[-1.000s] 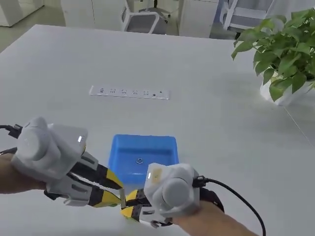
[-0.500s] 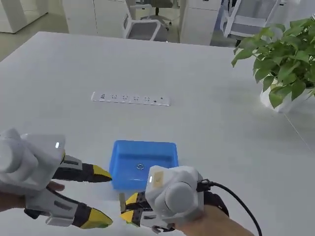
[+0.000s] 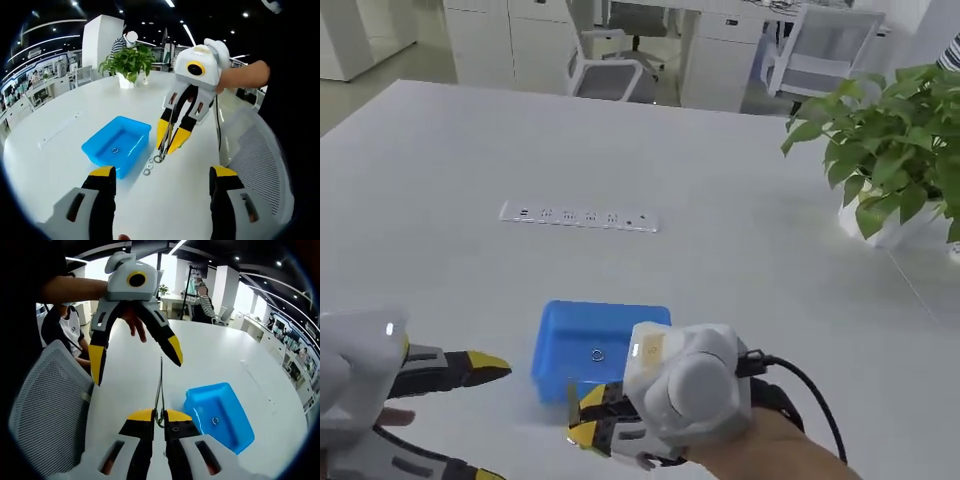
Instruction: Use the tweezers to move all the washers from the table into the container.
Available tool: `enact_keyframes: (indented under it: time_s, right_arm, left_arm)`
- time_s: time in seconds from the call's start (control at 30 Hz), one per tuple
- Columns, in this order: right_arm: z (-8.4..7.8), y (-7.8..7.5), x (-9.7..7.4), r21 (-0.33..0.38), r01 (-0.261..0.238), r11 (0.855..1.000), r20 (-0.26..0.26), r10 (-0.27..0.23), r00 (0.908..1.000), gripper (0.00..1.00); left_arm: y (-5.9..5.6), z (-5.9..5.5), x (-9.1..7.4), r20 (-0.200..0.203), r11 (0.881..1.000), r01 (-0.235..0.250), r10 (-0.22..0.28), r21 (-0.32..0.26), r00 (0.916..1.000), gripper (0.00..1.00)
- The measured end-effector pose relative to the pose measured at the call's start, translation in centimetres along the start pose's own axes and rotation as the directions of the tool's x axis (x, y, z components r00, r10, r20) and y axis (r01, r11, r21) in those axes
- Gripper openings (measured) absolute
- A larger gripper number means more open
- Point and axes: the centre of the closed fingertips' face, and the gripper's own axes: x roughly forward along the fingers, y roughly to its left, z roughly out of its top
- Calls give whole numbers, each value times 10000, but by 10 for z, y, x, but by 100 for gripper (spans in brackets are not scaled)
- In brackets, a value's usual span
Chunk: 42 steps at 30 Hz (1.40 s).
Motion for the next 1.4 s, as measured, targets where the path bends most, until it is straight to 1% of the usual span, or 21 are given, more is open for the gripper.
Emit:
enact_keyframes:
  time_s: [0.07,0.17,0.27,0.37,0.47,0.57,0.63,0.8,1.07,1.27,1.4]
  right_arm:
    - [3,-3,-5,-15,40,10000,-8,-40,10000,7]
    - [10,-9,-12,-60,87,9999,105,-87,9999,7]
    - [15,-15,-18,-98,143,9998,185,-142,9997,7]
    - [19,-21,-23,-157,174,9997,277,-170,9995,7]
    - [24,-25,-27,-178,170,9997,433,-162,9989,7]
    - [25,-31,-29,-262,181,9995,446,-169,9989,7]
    - [27,-34,-30,-312,186,9993,494,-171,9986,7]
    - [28,-44,-32,-424,234,9988,522,-211,9984,7]
    - [30,-61,-32,-570,257,9980,608,-223,9979,7]
    - [32,-74,-28,-686,285,9972,709,-236,9972,8]
    - [30,-82,-22,-744,297,9968,719,-243,9971,8]
  left_arm:
    - [0,1,-1,84,9999,-111,112,-16,9999,83]
    - [2,3,-1,139,9992,-344,346,-203,9993,90]
    - [2,4,-1,185,9989,-413,417,-222,9990,90]
    - [2,3,-1,134,9987,-441,445,-249,9989,92]
    - [3,3,-2,138,9982,-549,552,-244,9984,95]
    - [3,3,-2,113,9976,-607,612,-343,9981,97]
    - [4,4,-3,97,9972,-712,714,-239,9974,99]
    - [3,4,-4,46,9972,-724,725,-177,9974,99]
    - [3,1,-4,-115,9966,-790,788,-248,9968,99]
    - [4,2,-4,-85,9960,-853,851,-250,9963,99]
    - [5,1,-4,-109,9959,-857,854,-286,9963,99]
